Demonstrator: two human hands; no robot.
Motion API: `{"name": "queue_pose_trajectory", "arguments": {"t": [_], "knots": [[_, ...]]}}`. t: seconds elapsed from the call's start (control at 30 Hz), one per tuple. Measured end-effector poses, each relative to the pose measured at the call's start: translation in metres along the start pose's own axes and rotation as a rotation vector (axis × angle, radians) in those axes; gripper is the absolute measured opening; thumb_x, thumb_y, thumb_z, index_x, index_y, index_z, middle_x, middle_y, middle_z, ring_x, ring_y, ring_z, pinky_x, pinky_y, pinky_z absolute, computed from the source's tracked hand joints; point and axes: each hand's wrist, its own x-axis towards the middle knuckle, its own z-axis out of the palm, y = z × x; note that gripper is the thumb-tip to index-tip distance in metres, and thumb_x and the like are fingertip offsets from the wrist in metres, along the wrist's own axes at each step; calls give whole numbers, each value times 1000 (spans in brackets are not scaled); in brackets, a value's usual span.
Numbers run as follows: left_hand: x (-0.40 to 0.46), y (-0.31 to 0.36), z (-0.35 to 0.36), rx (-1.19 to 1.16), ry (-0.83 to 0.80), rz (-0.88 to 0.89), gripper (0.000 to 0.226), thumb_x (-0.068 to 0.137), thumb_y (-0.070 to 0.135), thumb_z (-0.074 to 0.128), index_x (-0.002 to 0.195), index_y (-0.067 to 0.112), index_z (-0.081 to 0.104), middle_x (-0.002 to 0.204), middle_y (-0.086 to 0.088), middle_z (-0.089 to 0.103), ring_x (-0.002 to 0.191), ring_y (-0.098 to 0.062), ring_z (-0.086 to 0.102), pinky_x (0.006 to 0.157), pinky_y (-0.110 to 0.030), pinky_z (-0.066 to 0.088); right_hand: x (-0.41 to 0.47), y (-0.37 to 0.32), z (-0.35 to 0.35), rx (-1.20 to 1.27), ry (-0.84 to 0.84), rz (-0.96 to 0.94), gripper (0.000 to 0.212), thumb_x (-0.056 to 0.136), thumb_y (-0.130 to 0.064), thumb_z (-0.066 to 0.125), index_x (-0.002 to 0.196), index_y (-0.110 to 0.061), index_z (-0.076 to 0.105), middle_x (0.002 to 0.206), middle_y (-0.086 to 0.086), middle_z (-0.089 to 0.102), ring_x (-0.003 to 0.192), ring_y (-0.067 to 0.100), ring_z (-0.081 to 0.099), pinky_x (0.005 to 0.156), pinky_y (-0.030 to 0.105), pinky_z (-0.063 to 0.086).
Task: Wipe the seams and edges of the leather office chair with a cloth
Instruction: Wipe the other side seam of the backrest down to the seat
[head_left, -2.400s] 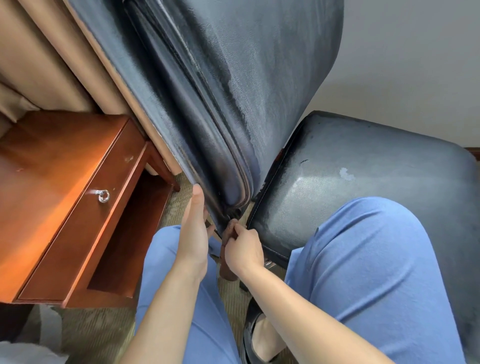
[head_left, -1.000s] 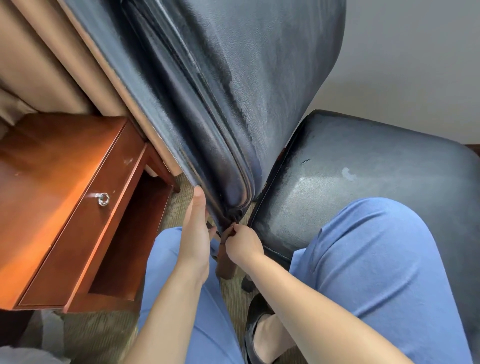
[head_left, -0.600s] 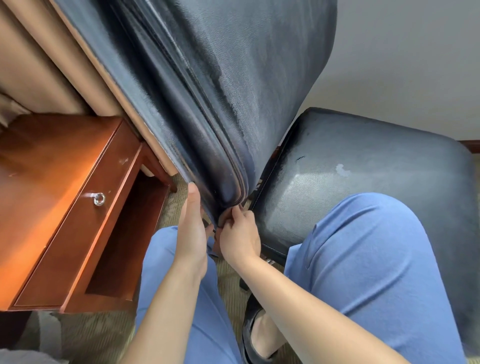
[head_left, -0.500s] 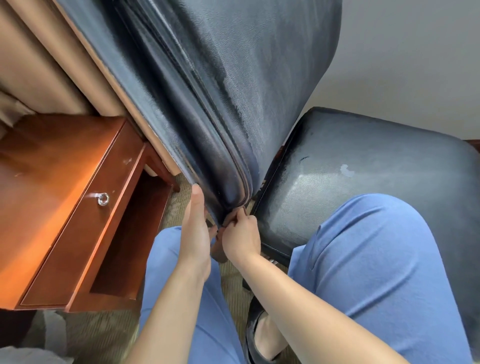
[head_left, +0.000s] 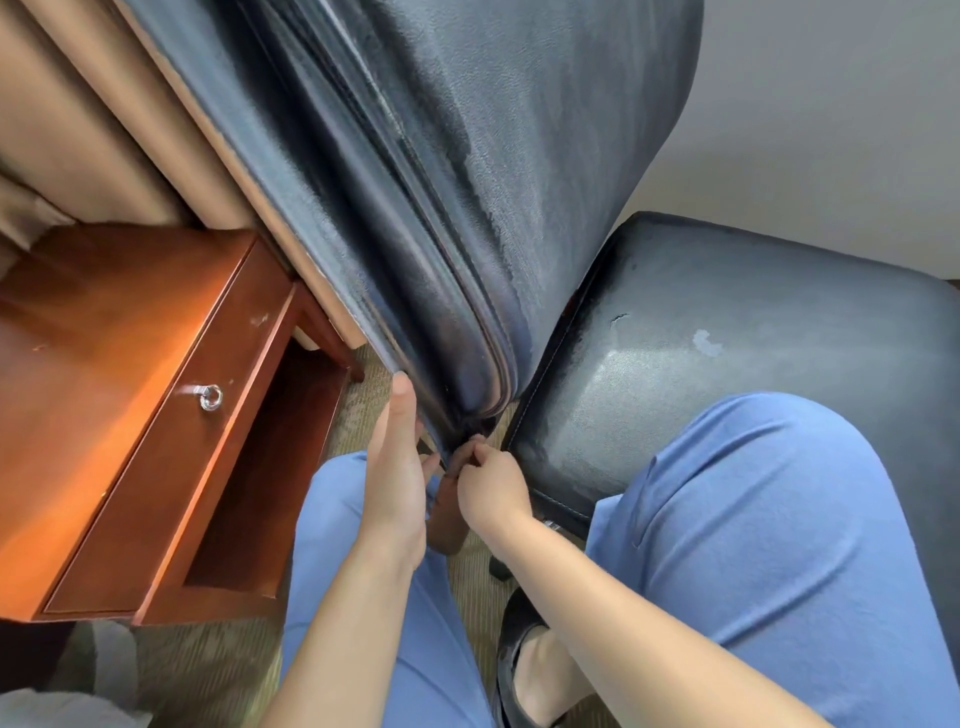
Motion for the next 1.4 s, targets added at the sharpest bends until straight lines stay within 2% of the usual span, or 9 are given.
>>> {"name": "queue_pose_trajectory", "arguments": {"t": [0.17,0.27,0.43,0.6,0.8,0.93,1.07,1.23,1.4], "knots": [[-1,0,0,-5,-8,6,49,96,54,31,134,30,52,129,9,60,117,1,52,97,-32,41,-10,8,7,-22,-4,-61,35,94,-12,33,124,-12,52,121,12,50,105,31,54,85,33,44],[-1,1,0,-11,-4,4,47,95,55,32,131,33,52,128,12,60,115,4,52,95,-31,41,1,6,7,-25,-51,1,42,93,-15,33,131,-18,50,125,13,52,109,31,54,92,34,46],[-1,1,3,-16,-8,7,29,93,56,32,108,46,54,114,22,61,107,8,53,90,-28,43,15,8,2,-83,-90,43,41,93,-16,35,130,-21,52,128,9,50,111,29,53,96,34,45],[-1,0,4,-13,-7,13,55,86,63,33,129,36,53,126,14,60,113,5,52,86,-26,44,22,14,9,-132,-176,88,47,93,-9,45,139,-20,39,134,10,50,116,29,53,93,32,48],[-4,5,-1,30,-38,-26,65,82,66,34,136,32,50,134,8,57,127,-8,48,99,-37,42,21,21,12,20,-207,102,33,97,-15,36,127,-14,48,123,14,57,110,32,58,93,43,50],[-6,6,-1,25,-32,-28,60,87,63,33,135,31,51,134,7,57,127,-9,49,99,-38,41,13,24,15,-57,-135,46,48,94,-17,38,141,-25,36,131,11,53,115,29,54,96,34,46],[-7,4,3,4,-19,-4,62,85,65,34,135,31,51,130,9,60,120,-3,52,95,-34,43,10,25,8,-71,-123,-15,56,93,-13,33,147,-28,29,137,11,45,120,31,50,99,37,44],[-5,2,4,-17,-13,-30,59,89,63,33,136,32,50,131,9,60,119,-2,51,99,-36,43,23,15,17,3,-157,164,50,97,-11,35,145,-25,31,136,10,48,117,33,51,96,44,48],[-3,1,2,-18,-14,-27,67,81,64,35,137,31,49,128,10,60,115,2,53,101,-36,44,30,13,17,-27,-207,233,50,97,-12,38,144,-25,32,135,9,49,117,32,52,93,34,47]]}}
